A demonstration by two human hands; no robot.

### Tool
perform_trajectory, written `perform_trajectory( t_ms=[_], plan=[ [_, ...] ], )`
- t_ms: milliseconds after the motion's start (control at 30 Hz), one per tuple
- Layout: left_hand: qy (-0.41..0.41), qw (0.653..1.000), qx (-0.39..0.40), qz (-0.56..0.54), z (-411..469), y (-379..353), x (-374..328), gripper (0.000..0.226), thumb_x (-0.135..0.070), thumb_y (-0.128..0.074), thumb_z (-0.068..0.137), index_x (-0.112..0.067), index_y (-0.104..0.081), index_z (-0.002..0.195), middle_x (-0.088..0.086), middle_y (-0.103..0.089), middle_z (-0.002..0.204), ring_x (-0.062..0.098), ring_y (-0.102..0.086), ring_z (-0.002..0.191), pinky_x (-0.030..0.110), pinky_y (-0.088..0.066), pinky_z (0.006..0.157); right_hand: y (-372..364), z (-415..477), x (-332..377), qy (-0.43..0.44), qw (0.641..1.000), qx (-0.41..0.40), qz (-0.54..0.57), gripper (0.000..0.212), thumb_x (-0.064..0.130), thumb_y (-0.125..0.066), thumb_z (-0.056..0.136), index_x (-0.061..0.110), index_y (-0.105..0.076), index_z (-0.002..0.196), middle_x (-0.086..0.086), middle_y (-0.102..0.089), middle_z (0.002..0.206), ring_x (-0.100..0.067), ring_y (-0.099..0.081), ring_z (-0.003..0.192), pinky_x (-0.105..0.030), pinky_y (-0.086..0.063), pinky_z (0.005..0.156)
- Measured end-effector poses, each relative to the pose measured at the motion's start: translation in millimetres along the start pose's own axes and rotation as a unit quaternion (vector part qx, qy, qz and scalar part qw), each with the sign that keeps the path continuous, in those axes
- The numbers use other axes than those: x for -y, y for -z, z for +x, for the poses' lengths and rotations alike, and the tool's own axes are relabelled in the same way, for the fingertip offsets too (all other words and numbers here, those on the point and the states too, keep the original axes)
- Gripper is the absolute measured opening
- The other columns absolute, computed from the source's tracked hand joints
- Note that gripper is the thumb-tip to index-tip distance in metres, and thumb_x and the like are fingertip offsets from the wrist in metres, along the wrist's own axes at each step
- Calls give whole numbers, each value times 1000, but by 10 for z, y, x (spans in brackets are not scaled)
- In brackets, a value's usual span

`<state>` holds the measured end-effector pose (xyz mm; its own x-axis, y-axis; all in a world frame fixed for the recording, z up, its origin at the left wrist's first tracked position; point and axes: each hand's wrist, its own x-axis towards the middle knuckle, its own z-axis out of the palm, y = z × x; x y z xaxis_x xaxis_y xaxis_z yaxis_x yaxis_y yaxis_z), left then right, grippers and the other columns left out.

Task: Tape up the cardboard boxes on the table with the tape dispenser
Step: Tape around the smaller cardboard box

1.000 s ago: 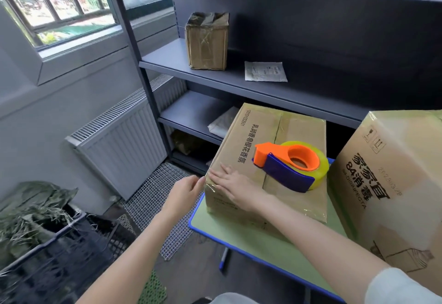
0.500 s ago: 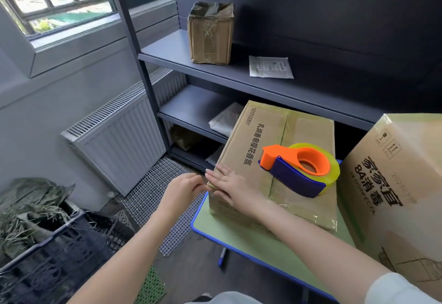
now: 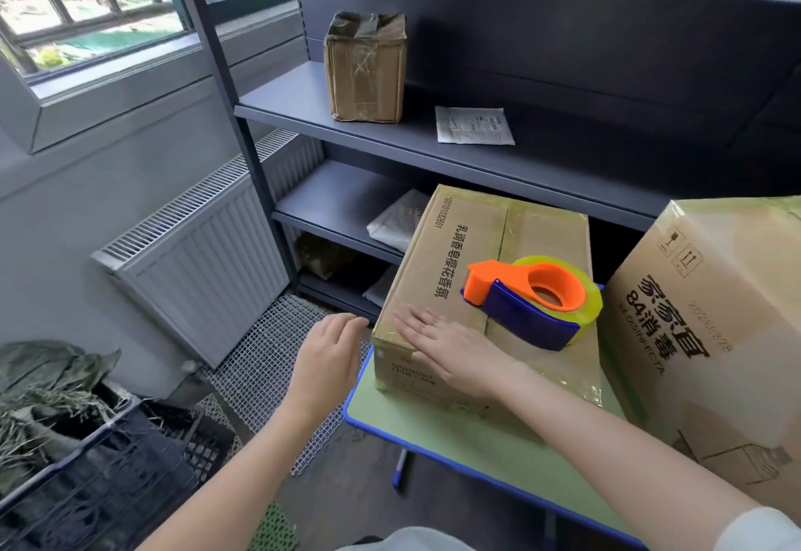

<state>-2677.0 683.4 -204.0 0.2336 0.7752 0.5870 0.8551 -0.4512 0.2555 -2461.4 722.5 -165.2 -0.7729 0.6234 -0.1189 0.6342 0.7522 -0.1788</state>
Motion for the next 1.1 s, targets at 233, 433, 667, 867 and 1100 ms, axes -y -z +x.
perform_trajectory(
  t_ms=[233,433,667,867,1100],
  plan=[
    [-158,987,8,-15,168,-443,-325,42,-32,-41,99,-3,-69,112,7,-66,118,19,-61,113,31,-37,107,-83,-387,-141,-50,998,-7,-22,77,54,2,91,6,-12,150,-8,-8,158,-19,-6,146,-27,3,115],
    [-177,984,-23,3,155,-500,-301,37,-30,-48,98,-2,-68,111,7,-65,119,18,-62,111,30,-39,105,-112,-392,-105,-58,997,-39,-30,58,35,-17,99,7,-14,150,-7,-11,157,-20,-10,146,-25,2,113],
    [-240,970,-20,15,250,-580,-737,40,-29,-41,101,-2,-69,110,9,-66,117,18,-63,110,34,-48,98,-103,-987,-396,-80,995,-26,-52,70,46,-6,92,8,-7,151,-4,-2,158,-13,1,145,-27,13,111],
    [-253,966,-43,-43,344,-848,-1048,39,-29,-43,100,-1,-70,106,9,-68,113,17,-65,106,32,-46,100,-211,-1267,-435,-118,992,-39,-25,55,17,-36,101,11,-13,150,-1,-7,157,-9,2,141,-28,1,115],
    [-231,972,-13,-45,324,-788,-1112,36,-29,-49,95,-3,-70,110,8,-66,117,17,-63,110,32,-49,97,-82,-1359,-415,-122,991,-48,24,53,27,-33,103,13,-13,151,1,-8,158,-10,-5,146,-23,-5,117]
  ],
)
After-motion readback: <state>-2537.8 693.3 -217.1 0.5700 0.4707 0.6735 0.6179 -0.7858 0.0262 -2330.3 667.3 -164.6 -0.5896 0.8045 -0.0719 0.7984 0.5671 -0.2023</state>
